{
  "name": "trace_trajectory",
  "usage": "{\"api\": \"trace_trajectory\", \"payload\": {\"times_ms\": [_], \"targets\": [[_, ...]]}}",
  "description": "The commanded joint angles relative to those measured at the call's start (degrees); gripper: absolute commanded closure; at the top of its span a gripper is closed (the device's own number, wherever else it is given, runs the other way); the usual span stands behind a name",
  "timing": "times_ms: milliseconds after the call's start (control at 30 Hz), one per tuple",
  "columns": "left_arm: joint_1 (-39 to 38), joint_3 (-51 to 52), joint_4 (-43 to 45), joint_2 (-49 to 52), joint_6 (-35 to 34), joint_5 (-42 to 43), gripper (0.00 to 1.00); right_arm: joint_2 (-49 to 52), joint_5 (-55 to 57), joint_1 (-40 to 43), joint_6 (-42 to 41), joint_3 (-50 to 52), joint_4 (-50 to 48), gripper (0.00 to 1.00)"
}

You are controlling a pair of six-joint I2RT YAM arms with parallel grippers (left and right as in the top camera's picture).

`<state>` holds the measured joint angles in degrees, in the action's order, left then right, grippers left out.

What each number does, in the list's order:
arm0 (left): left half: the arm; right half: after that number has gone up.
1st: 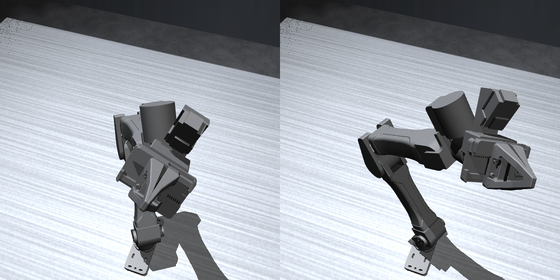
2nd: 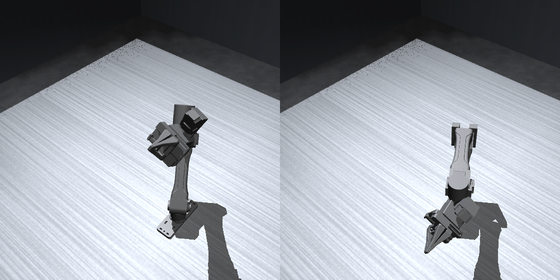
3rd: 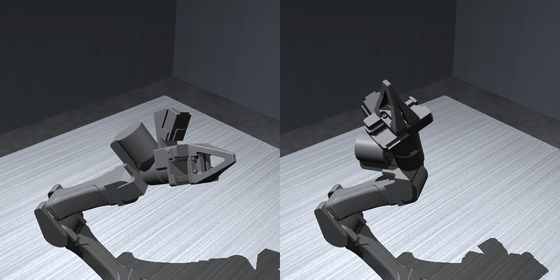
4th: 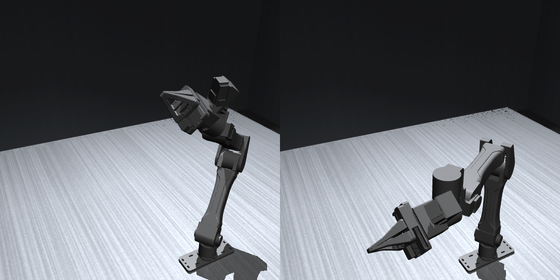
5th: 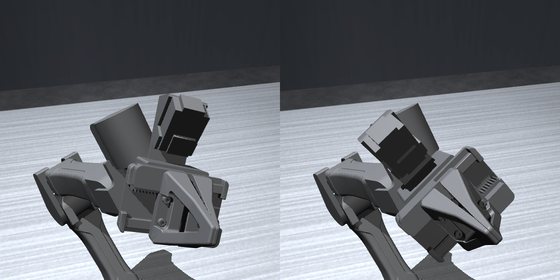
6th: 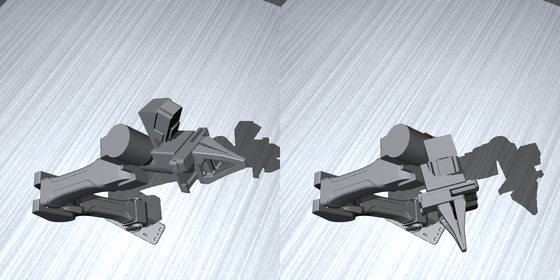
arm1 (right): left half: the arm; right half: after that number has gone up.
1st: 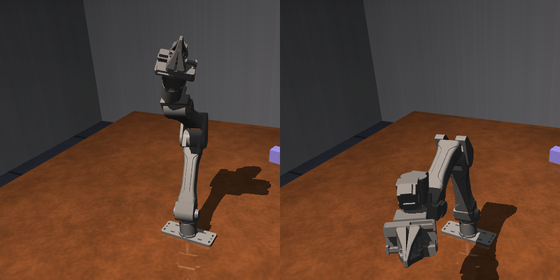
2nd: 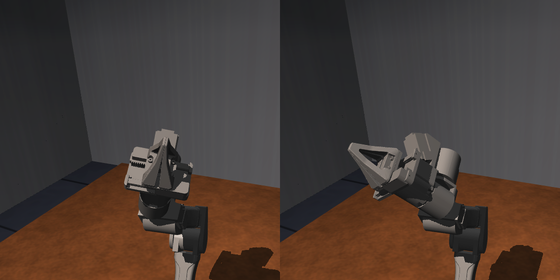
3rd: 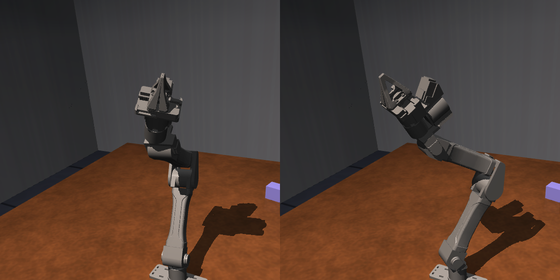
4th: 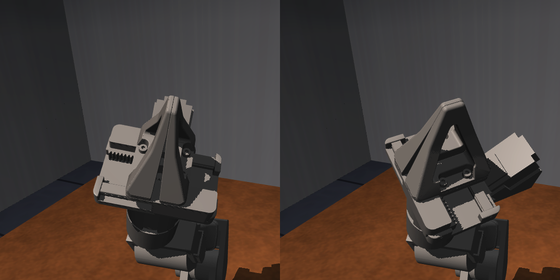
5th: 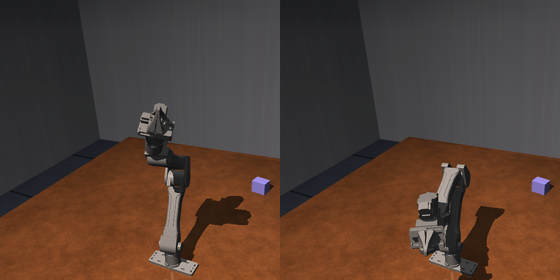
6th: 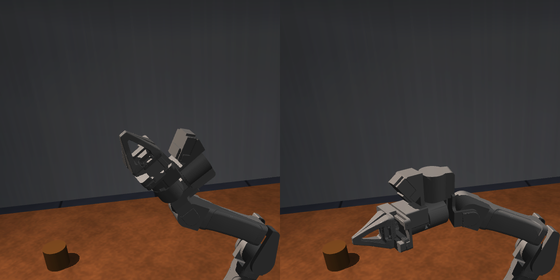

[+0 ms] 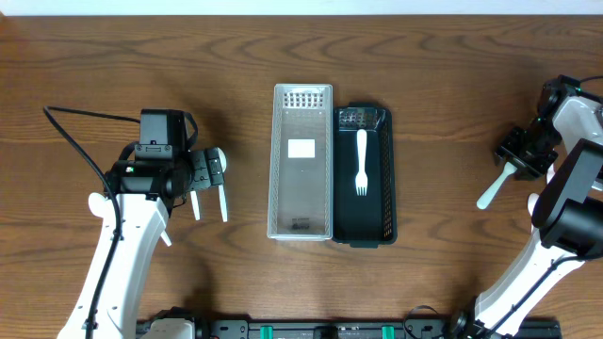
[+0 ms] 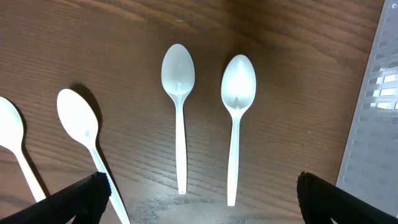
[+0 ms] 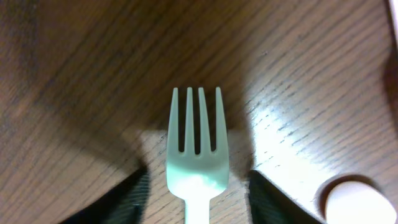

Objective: Pack container
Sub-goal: 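Return the right gripper to the forks and grasp another white fork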

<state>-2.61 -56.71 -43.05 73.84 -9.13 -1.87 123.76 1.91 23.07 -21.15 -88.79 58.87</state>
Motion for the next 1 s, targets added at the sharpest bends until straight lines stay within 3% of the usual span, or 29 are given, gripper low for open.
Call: {"api": "trace_trajectory", "payload": {"times_ms": [0,400,600,800,967], "targets": [[0.3,-1.0,0.0,0.2,0.5,-0.1,0.02,2.6,1.2,0.1,0.3,0.5,0.2,0.57],[0.3,-1.0,0.0,0.2,0.5,-0.1,0.02,2.6,1.3,0.1,4.0,0.5,-0.8,0.76],[0.3,-1.0,0.0,0.2,0.5,-0.1,0.02,2.1,1.3,-0.3,5.0,0.5,-1.0,0.98],[0.3,-1.0,0.0,0.2,0.5,-0.1,0.02,-4.3,1.3,-4.8,6.7,0.5,-0.8,0.99],[0.3,-1.0,0.0,0.2,0.5,-0.1,0.02,-16.0,-0.8,-13.4,8.4,0.4,0.1,0.99]]}}
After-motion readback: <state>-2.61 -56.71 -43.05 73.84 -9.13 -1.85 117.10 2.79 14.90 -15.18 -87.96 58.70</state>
